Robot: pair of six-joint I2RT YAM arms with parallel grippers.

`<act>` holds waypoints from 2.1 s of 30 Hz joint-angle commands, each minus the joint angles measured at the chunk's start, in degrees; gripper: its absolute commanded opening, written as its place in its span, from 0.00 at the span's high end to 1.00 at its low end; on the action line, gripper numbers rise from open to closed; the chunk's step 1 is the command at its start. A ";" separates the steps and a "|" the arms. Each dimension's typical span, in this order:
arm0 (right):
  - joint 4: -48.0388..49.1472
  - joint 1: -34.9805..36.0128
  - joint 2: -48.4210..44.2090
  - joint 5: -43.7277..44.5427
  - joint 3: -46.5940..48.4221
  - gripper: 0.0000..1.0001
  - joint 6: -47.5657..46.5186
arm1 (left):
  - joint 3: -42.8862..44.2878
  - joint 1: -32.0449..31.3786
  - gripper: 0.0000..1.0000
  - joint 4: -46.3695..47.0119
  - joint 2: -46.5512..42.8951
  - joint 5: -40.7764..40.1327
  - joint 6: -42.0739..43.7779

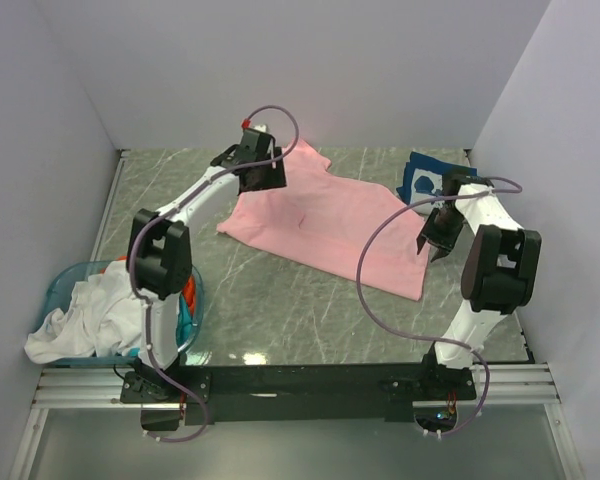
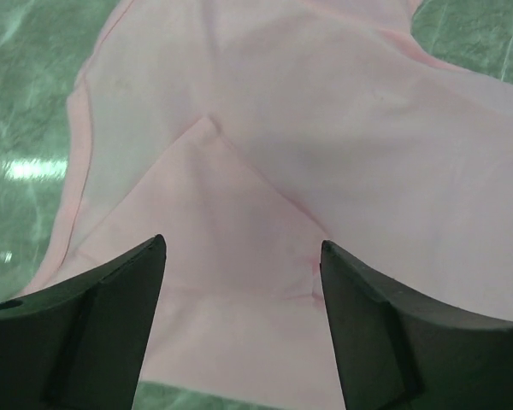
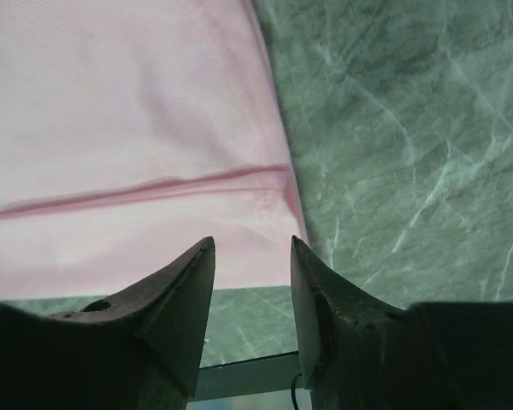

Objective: Fold and stack the t-shirts
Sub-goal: Fold the tshirt

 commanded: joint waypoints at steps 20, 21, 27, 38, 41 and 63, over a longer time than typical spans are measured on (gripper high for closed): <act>7.94 6.93 -5.85 -7.89 -13.79 0.54 0.22 | -31.47 11.89 0.34 1.29 -20.48 0.54 -10.92; 7.94 6.93 -5.68 -7.62 -13.88 0.54 0.31 | -31.56 12.33 0.36 1.11 -20.04 0.54 -10.92; 7.94 6.93 -4.80 -6.74 -14.58 0.54 1.01 | -32.17 13.30 0.42 1.46 -17.92 0.80 -11.45; 7.86 6.84 -5.06 -6.04 -14.93 0.54 1.54 | -32.70 14.53 0.52 2.34 -13.97 1.24 -11.45; 7.77 6.84 -5.15 -5.69 -15.20 0.54 1.45 | -32.35 14.80 0.55 2.61 -13.09 1.42 -11.27; 8.03 6.84 -4.44 -3.93 -17.04 0.55 1.98 | -31.56 15.41 0.85 3.58 -8.43 2.12 -11.10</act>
